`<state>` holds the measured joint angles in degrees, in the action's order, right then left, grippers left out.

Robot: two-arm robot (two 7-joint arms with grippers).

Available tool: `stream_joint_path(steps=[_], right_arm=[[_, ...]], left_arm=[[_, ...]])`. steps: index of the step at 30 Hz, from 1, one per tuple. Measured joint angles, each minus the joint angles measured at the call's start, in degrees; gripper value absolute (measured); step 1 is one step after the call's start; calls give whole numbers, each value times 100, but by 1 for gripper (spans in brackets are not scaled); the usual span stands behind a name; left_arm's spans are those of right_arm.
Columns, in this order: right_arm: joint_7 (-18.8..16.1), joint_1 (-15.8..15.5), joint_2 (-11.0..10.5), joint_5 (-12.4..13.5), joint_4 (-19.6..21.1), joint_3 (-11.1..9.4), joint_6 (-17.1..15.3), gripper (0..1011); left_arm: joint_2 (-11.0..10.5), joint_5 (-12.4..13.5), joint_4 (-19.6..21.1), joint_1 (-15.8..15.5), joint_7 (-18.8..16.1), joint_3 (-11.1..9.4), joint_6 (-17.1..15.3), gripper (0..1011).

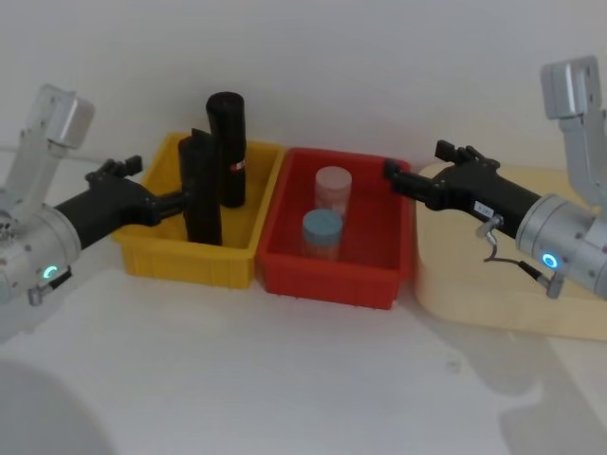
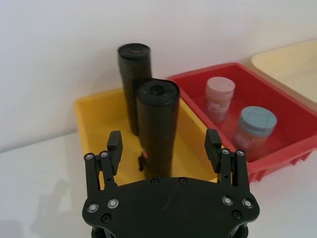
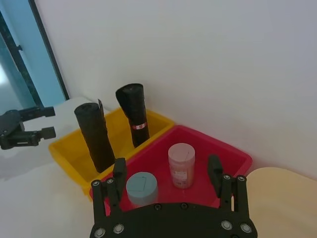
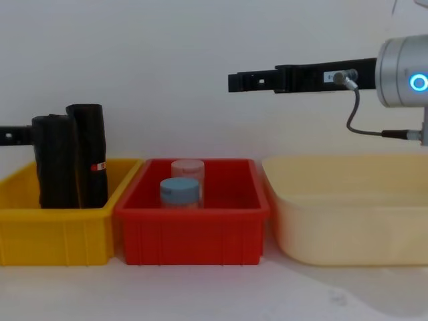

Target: Pick up the garbage bag with the one hand and transfer it to the other hand.

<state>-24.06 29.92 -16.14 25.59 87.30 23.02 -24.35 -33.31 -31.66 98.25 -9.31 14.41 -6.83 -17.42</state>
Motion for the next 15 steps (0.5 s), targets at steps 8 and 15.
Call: stream_joint_path(steps=[8, 15], right_arm=[[0, 157, 3, 41, -140, 61, -149, 1001], [-44, 280, 2, 101, -254, 97, -226, 1002]], left_arm=[[131, -37, -294, -267, 179, -257, 50, 1001], [240, 35, -511, -495, 215, -460, 125, 1001]])
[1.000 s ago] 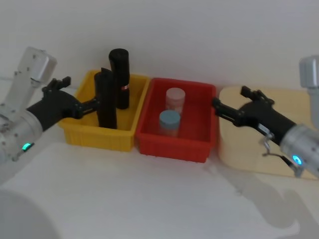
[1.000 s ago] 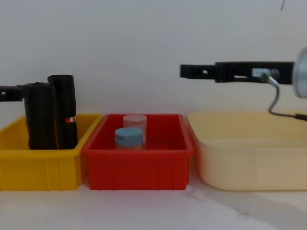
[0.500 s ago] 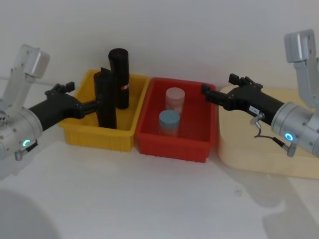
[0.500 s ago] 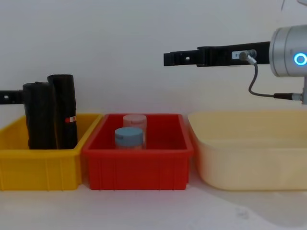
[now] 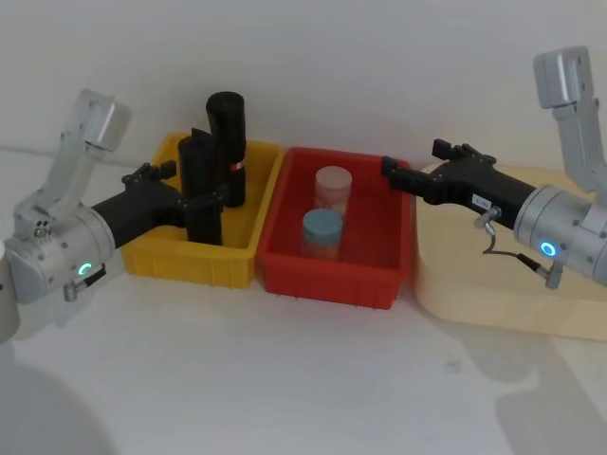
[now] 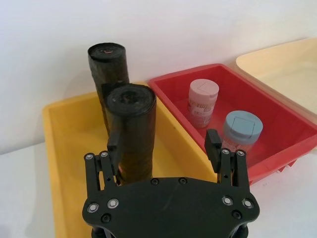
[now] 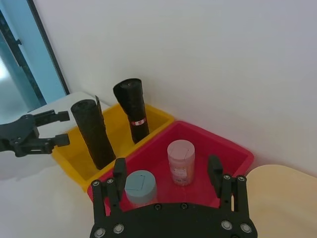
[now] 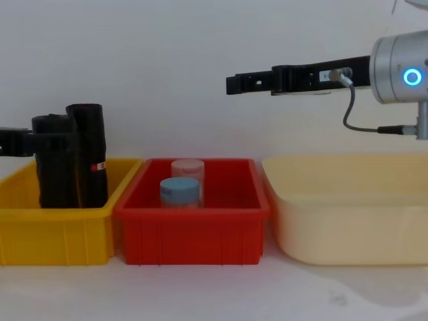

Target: Pick up the garbage bag with the one hand and transfer it to the other hand.

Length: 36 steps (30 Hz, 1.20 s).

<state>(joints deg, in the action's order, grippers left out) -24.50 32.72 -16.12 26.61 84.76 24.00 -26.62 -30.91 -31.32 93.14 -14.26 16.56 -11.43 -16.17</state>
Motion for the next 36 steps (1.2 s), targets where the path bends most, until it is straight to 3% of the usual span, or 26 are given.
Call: stream_joint_path(steps=[18, 29, 36], right_arm=[[-239, 201, -89, 220, -195, 56, -188, 1002], [-312, 247, -122, 321, -303, 75, -204, 1001], [-328, 266, -140, 361, -360, 97, -177, 1002]], left_arm=[[-7, 343, 199, -10, -105, -161, 119, 1001], [-21, 533, 321, 79, -345, -74, 86, 1001], [36, 627, 75, -39, -479, -3, 38, 1001]])
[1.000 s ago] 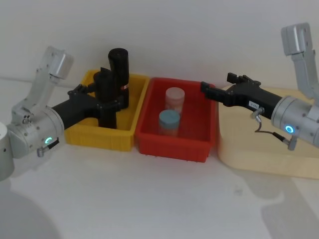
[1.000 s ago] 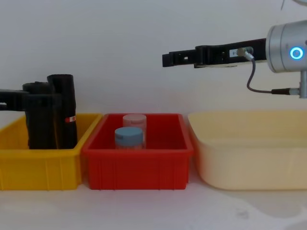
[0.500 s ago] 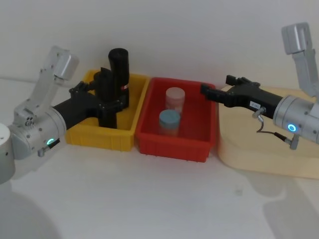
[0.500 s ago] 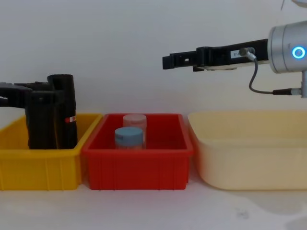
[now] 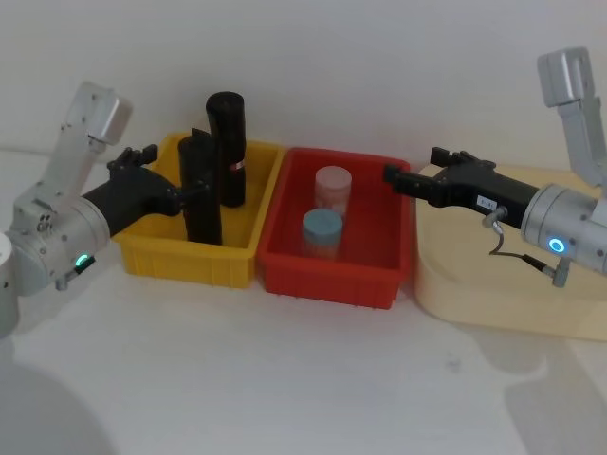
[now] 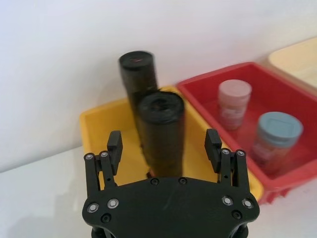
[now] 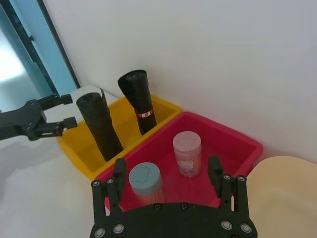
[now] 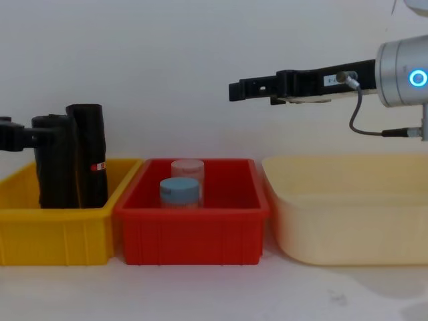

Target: Pick up the garbage bag with the one hand and transfer it to the other hand.

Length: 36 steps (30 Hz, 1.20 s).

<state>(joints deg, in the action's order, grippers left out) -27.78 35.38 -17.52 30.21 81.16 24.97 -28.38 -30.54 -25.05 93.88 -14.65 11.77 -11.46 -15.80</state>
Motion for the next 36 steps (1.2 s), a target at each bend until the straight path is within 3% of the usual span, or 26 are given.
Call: stream_joint_path(steps=[11, 28, 36], right_arm=[[83, 32, -34, -29, -41, 67, 54, 1001], [413, -6, -145, -178, 53, 100, 208, 1001], [353, -31, -180, -138, 49, 105, 394, 1002]], left_arm=[[106, 9, -546, -291, 144, 12, 37, 1001], [326, -163, -1398, -832, 1126, -312, 481, 1001], [430, -195, -1551, -932, 1158, -359, 616, 1001]])
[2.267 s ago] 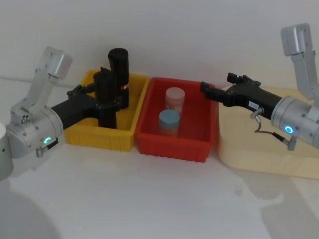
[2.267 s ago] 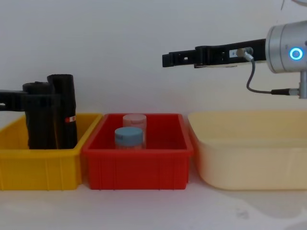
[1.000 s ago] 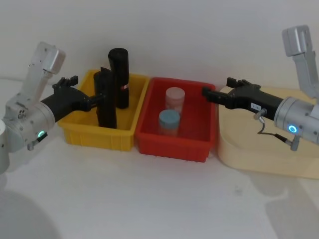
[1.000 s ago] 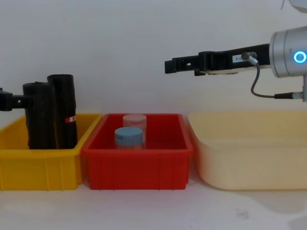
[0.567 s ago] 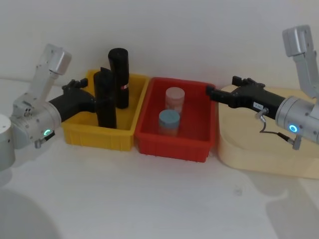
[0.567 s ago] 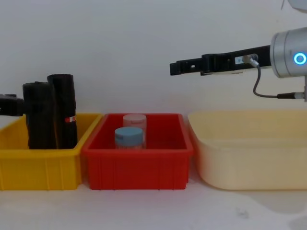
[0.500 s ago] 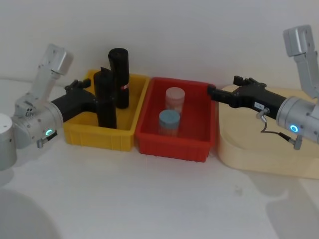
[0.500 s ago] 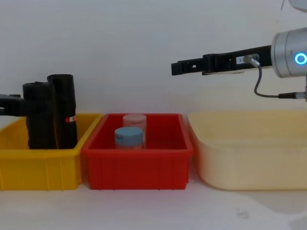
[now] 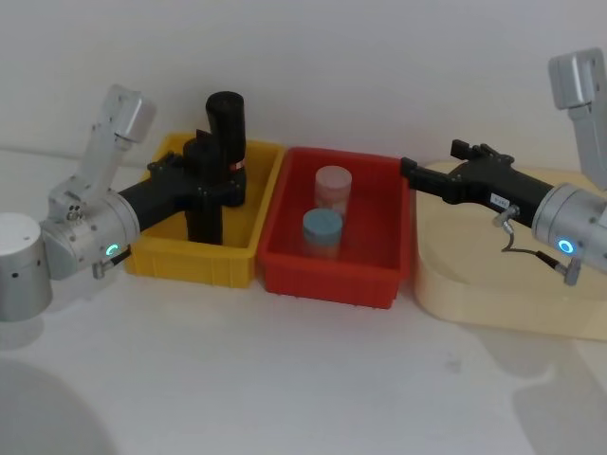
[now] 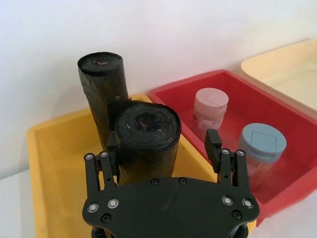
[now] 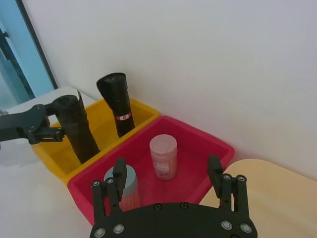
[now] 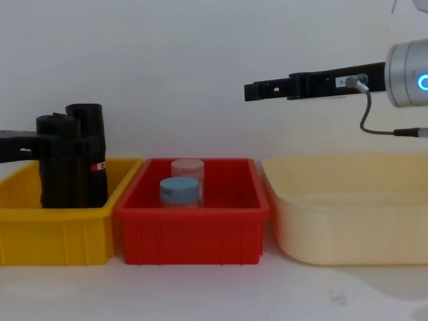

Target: Pick up the garbage bag with the one hand and transfer it to the other hand.

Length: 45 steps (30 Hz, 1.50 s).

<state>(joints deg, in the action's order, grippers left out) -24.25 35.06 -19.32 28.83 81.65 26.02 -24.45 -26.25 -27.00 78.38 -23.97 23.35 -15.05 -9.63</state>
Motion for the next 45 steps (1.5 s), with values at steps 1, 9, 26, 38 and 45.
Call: stream_joint_path(steps=[1, 9, 26, 38, 45], right_arm=[[-13, -2, -1, 8, -3, 0, 18, 1001], [-113, -17, -16, 82, -34, 7, 172, 1001], [-187, -26, -24, 136, -55, 7, 286, 1002], [-198, -9, -25, 151, -80, 14, 302, 1001], [-298, 104, 20, 260, -211, 32, 202, 1001]], left_arm=[[11, 0, -11, -6, -12, 0, 12, 1001], [103, 7, -102, -58, -113, 8, 116, 1001], [172, 20, -165, -97, -192, 20, 191, 598], [185, 26, -178, -103, -206, 22, 208, 508], [189, 26, -183, -107, -210, 22, 213, 508]])
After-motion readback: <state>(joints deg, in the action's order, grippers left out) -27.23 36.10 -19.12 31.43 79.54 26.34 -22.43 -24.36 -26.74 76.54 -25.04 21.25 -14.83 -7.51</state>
